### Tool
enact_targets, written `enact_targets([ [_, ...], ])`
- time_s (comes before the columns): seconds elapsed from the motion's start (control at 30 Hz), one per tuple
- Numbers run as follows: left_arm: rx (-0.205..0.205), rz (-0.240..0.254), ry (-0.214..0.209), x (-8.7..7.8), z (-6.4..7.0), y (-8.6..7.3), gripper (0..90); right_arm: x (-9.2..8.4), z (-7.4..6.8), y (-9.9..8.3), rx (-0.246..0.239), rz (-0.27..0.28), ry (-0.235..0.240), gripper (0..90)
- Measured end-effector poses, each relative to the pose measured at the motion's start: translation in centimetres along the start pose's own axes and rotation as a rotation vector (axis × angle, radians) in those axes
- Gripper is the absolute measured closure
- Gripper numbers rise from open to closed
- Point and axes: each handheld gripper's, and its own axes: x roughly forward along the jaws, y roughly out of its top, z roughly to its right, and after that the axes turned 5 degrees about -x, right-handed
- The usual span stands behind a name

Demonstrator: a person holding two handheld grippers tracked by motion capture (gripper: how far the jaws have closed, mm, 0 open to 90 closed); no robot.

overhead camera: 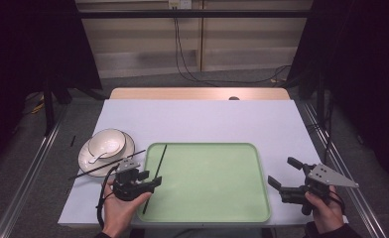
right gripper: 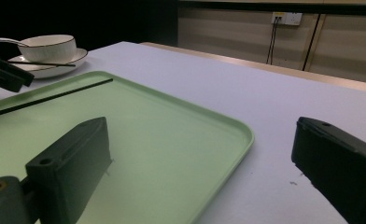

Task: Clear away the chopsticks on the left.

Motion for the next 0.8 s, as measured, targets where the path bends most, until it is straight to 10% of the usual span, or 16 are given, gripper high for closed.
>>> enact_targets([
  [0.37, 0.149, 0.181, -0.001, -3.1, -2.0, -0.2, 9.6, 0.0, 0.0, 0.1, -0.006, 0.0, 0.008, 4.0],
  [0.53, 0.214, 0.17, -0.106, -4.4, -2.8, -0.5, 3.9, 0.0, 0.1, 0.1, -0.009, 0.002, 0.005, 4.0],
  [0.8, 0.226, 0.177, -0.123, -6.8, -5.1, -1.0, 3.9, 0.0, 0.0, 0.1, -0.008, 0.002, 0.005, 4.0],
])
